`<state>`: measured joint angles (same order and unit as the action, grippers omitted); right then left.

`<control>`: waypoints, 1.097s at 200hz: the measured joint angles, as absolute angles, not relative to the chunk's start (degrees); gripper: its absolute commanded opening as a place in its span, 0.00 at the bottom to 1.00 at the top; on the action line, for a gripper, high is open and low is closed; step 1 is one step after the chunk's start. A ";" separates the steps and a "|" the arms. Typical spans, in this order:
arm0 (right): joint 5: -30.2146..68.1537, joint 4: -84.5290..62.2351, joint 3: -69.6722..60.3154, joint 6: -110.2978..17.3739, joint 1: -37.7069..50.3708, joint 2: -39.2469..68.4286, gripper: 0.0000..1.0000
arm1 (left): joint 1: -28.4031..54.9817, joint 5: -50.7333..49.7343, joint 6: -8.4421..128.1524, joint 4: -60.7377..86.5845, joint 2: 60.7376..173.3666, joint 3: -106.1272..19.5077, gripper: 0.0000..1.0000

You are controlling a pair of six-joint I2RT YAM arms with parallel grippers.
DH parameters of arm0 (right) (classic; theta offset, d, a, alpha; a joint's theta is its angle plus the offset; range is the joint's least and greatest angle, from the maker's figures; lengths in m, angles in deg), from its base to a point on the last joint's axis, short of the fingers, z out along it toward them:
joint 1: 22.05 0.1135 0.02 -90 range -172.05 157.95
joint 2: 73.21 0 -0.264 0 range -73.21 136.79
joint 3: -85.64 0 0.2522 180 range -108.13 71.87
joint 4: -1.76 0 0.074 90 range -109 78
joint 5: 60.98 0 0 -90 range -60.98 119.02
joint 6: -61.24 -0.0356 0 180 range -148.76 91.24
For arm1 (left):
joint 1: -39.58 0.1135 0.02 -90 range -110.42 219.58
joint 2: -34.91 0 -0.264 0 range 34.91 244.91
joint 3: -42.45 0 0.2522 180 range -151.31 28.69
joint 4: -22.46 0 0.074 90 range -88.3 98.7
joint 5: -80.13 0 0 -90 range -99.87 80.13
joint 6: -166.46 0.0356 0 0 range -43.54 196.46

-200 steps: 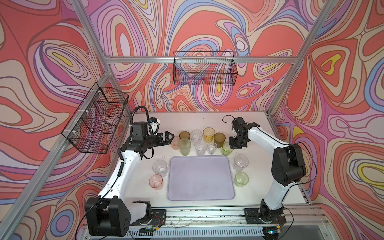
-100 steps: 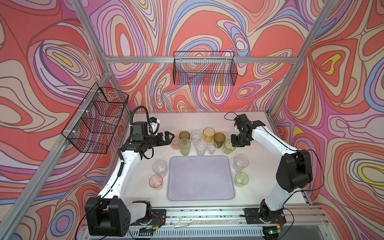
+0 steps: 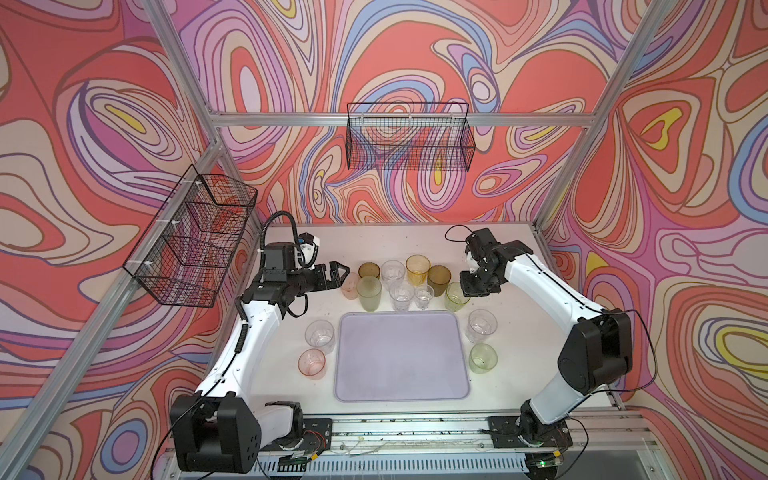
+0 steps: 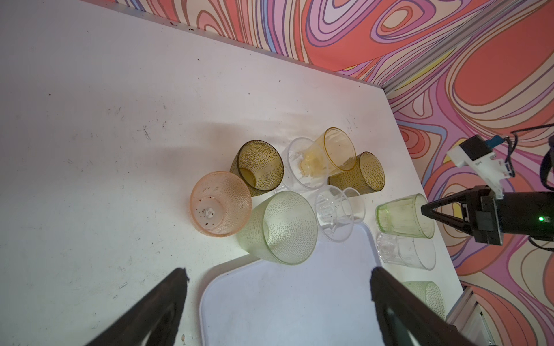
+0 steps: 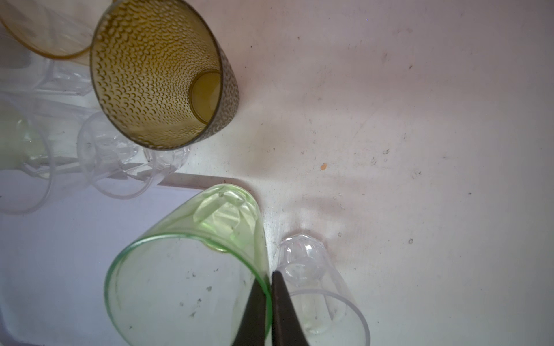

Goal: Place the glasses into the tray

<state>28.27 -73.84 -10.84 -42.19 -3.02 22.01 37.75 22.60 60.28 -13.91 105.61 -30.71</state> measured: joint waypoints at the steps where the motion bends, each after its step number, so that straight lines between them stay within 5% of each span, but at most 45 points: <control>1: 28.27 -73.82 -10.84 -42.19 -2.96 22.01 0.00 | 37.75 22.62 60.28 -13.89 105.61 -30.71 0.98; 219: 29.99 -67.79 -3.83 -44.84 2.33 24.59 0.00 | 37.75 24.08 59.69 -12.84 106.04 -30.68 0.98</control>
